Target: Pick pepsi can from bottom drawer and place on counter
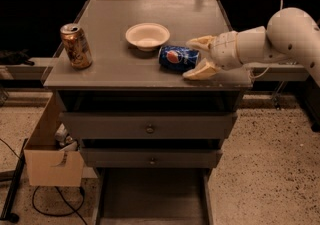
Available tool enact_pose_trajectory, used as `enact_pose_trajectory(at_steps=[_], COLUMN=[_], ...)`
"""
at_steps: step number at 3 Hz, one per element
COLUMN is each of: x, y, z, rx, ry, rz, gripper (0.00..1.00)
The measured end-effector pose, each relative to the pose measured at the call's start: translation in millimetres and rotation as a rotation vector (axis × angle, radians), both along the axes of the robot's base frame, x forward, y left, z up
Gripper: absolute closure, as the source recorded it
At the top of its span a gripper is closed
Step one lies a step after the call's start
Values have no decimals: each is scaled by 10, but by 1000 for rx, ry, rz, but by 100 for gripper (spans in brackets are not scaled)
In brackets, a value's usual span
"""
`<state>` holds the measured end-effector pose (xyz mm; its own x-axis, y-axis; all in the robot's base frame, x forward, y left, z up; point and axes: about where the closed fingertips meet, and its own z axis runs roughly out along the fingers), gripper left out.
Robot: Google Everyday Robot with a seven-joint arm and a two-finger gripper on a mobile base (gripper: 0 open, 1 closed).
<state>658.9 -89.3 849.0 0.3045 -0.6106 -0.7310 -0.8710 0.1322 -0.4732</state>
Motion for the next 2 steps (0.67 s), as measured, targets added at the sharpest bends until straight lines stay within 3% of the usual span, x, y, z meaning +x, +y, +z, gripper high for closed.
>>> enact_pose_trajectory(at_steps=[1, 2], x=[0, 0], y=[1, 1], z=[0, 0], rx=[0, 0], ry=[0, 0], rz=[0, 0], gripper=[0, 0])
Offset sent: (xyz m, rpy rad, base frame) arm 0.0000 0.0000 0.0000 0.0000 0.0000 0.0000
